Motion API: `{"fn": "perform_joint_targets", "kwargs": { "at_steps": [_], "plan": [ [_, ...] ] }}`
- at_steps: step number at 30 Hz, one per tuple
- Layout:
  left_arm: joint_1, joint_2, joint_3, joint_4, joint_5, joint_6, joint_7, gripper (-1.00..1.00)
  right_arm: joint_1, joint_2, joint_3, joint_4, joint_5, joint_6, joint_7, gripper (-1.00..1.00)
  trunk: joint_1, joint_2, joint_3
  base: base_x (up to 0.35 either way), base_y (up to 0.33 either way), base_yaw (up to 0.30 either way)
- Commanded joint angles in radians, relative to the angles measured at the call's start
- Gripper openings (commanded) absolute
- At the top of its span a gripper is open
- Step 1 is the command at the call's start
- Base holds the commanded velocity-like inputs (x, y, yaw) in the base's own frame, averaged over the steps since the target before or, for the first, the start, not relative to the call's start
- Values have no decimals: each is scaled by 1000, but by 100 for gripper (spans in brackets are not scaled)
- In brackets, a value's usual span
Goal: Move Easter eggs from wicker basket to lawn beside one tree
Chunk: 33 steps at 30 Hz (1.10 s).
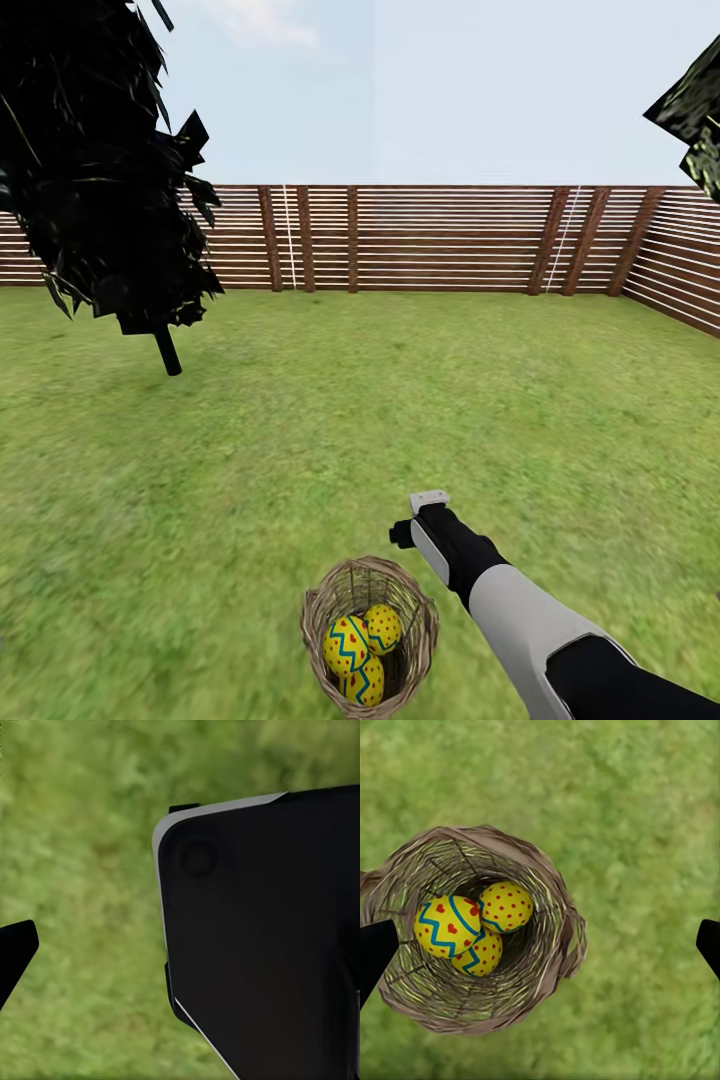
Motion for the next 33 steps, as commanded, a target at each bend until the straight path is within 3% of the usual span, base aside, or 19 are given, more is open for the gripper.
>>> {"fn": "perform_joint_targets", "kwargs": {
  "at_steps": [1, 4, 7, 11, 18, 25, 31, 32, 33],
  "plan": [
    [-1, 1, -8, 1, -3, -3, 7, 100, -1, -1, 8, -1, -11, 4, -8, 100, 4, -8, -5, 0, 0, 0],
    [-2, 5, -8, -4, 8, -4, 9, 100, -1, -1, 7, -1, -11, 4, -8, 100, 16, -29, -14, 0, 0, 0],
    [-15, 8, -9, -24, 45, -4, 10, 100, -1, -2, 7, -1, -11, 4, -8, 100, 27, -50, -23, 0, 0, 0],
    [-63, 32, -10, -60, 166, 17, 11, 100, -1, -2, 6, -1, -11, 4, -9, 100, 42, -78, -36, 0, 0, 0],
    [-109, 151, -10, -124, 311, 81, 11, 100, -1, -2, 6, -1, -9, 4, -10, 100, 69, -127, -58, 0, 0, 0],
    [-118, 204, -9, -237, 376, 100, 11, 100, -1, -2, 6, -1, -7, 5, -12, 100, 96, -176, -80, 0, 0, 0],
    [-120, 311, -8, -379, 540, 220, 12, 100, -1, -2, 6, -1, -7, 5, -14, 100, 119, -218, -99, 0, 0, 0],
    [-120, 353, -8, -441, 599, 270, 13, 100, -1, -1, 6, -1, -7, 5, -14, 100, 123, -225, -102, 0, 0, 0],
    [-120, 373, -8, -474, 626, 293, 14, 100, -1, -1, 6, -1, -7, 5, -14, 100, 127, -232, -105, 0, 0, 0]
  ]
}}
